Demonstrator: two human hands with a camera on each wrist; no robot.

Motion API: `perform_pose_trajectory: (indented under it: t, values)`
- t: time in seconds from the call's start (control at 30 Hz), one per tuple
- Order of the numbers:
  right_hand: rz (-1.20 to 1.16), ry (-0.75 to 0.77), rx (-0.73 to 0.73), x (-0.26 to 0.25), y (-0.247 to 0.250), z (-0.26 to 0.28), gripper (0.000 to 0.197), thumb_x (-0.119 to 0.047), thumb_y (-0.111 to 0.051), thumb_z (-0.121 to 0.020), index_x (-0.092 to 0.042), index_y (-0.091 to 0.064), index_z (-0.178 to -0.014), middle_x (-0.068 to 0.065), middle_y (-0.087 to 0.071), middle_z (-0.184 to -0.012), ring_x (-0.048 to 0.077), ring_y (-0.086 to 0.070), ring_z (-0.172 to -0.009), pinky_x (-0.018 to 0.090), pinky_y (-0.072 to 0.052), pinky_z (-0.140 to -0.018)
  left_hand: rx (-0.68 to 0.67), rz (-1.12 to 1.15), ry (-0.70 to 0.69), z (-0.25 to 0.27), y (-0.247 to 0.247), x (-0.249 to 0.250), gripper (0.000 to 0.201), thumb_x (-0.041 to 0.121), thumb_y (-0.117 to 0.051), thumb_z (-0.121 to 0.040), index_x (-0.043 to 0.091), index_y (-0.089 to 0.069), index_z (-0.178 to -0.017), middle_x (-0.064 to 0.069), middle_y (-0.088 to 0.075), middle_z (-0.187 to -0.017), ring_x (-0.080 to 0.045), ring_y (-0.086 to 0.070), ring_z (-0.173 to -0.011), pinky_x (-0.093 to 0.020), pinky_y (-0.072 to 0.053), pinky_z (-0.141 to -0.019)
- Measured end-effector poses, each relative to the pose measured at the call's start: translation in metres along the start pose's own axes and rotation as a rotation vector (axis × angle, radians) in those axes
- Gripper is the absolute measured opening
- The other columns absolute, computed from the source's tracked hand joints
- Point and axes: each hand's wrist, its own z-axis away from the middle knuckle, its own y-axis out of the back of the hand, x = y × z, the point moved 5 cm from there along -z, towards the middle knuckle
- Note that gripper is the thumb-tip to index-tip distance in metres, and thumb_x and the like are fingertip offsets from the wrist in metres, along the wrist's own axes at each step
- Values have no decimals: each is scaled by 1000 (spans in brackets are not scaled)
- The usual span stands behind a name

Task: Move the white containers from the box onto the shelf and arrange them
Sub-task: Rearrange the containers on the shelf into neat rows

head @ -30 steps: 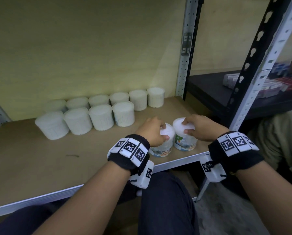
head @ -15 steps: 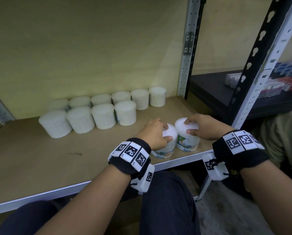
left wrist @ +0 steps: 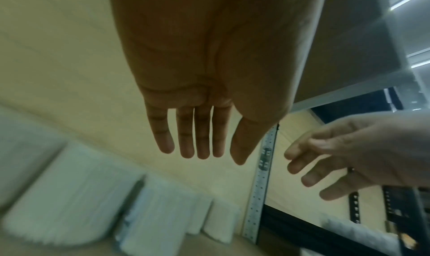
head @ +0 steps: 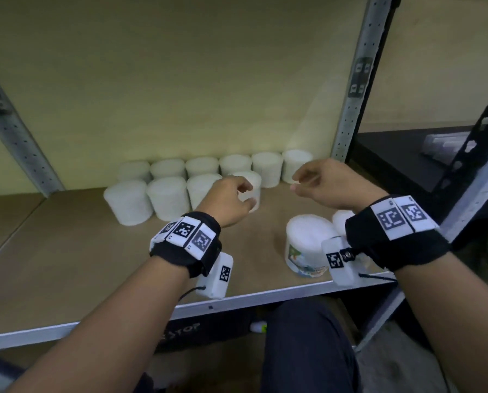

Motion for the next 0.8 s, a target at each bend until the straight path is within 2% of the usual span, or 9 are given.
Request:
perform_pose_trajectory:
  t: [0.17,0.3,0.4,0.53,0.7,0.8]
  values:
    - [73,61,-49,-54,-18,-45,36,-39,-63,-87,-15,-65,-114,1,-65,-110,14,-56,-95,23,-40,-80,-29,-38,104,-20,23,-48,39,28,-63,-87,13,-59,-122,-4,-57,-127,-18,-56,-113,-23,-40,-86]
    - [208,20,-141,-75,-51,-85,43,-40,-61,-88,-13,-62,-121,4,-60,-124,20,-57,-110,24,-41,-83,-45,-73,153,-38,37,-76,44,30,-62,-88,13,-55,-127,-5,-53,-134,-20,-53,-119,-25,-40,-90]
    - [302,-17,-192,-80,-75,-109,48,-37,-60,-89,-6,-58,-126,8,-59,-129,26,-57,-116,30,-46,-90,-49,-113,166,-54,44,-90,44,30,-60,-89,11,-54,-129,-7,-52,-135,-22,-51,-122,-30,-42,-98]
    - [413,-56,-220,-76,-99,-135,52,-39,-62,-88,-3,-58,-125,12,-59,-129,27,-58,-116,35,-48,-99,-85,-161,174,-70,41,-103,46,32,-60,-89,11,-52,-129,-8,-50,-137,-23,-49,-124,-32,-41,-101]
    - [459,-84,-207,-60,-113,-157,60,-50,-63,-82,-6,-60,-122,9,-62,-125,27,-61,-111,36,-49,-96,-115,-219,176,-82,27,-115,50,39,-61,-87,14,-52,-130,-7,-47,-137,-25,-46,-127,-41,-41,-104]
    - [443,-90,-226,-58,-113,-162,62,-49,-64,-82,-4,-58,-123,11,-62,-124,27,-61,-112,36,-49,-97,-122,-255,165,-86,24,-117,50,41,-60,-87,16,-53,-130,-8,-46,-137,-26,-44,-127,-43,-41,-104]
